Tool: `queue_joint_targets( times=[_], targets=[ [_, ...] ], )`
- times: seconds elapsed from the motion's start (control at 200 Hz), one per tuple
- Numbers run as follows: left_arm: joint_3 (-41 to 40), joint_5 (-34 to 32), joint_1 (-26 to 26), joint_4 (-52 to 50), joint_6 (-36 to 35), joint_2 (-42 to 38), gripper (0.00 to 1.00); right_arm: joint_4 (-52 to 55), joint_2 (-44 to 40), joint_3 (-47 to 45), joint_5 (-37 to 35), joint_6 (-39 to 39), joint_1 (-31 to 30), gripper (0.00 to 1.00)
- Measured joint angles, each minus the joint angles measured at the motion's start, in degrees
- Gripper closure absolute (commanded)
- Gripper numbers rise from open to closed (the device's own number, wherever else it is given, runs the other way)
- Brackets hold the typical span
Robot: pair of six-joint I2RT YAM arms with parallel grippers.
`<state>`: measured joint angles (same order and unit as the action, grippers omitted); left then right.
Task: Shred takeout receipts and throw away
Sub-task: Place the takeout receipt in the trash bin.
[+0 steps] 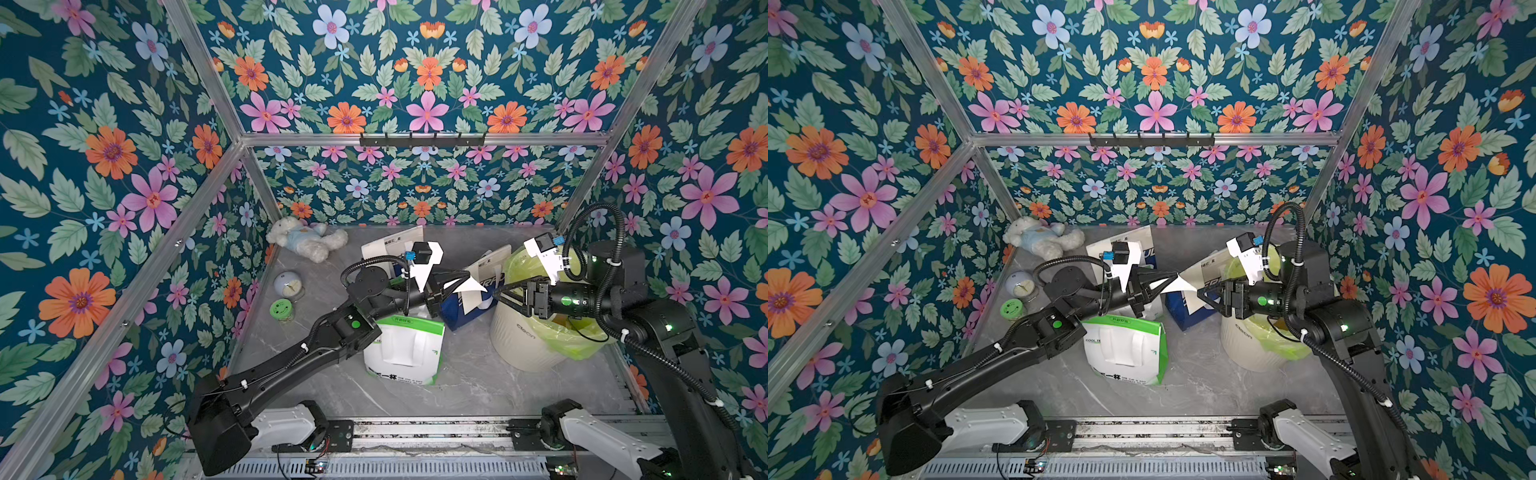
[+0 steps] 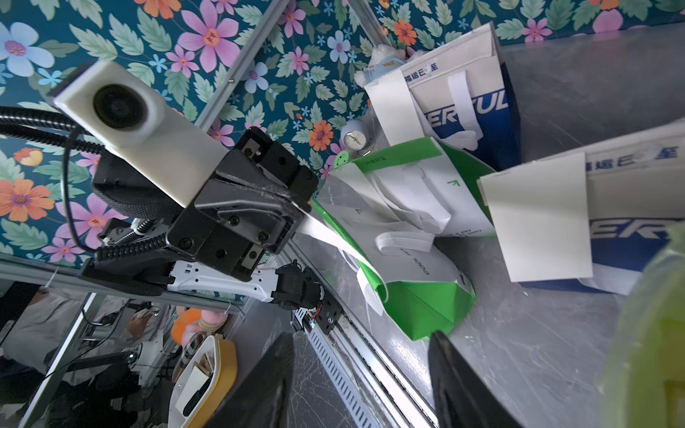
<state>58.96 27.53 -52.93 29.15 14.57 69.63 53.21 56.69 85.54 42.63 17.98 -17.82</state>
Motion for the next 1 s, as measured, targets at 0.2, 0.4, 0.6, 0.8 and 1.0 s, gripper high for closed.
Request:
queue_joint_targets(
  times=[0.2,0.4,0.6,0.8,1.0],
  targets=[
    [-0.11,1.27,0.00,0.79,1.66,-0.20,1.00,-8.09,0.83,-1.95,5.66,1.97,-0.24,0.46],
    [-0.11,2.32,0.00,2.21,2.84,0.00,1.00,-10.12,3.41,-0.70,6.34,1.77,-4.85,0.46],
    [-0.11,2.56,0.00,2.75,3.50,-0.07,1.00,-9.60,5.62,0.15,4.04,-0.17,-7.34,0.52],
    [-0.13,2.78,0.00,3.02,3.96,-0.17,1.00,-9.68,5.62,-0.57,3.04,-0.50,-7.58,0.47],
    [-0.46,3.39,0.00,4.00,4.70,-0.22,1.00,-9.68,5.18,-0.85,0.68,-1.53,-7.61,0.49]
  ],
)
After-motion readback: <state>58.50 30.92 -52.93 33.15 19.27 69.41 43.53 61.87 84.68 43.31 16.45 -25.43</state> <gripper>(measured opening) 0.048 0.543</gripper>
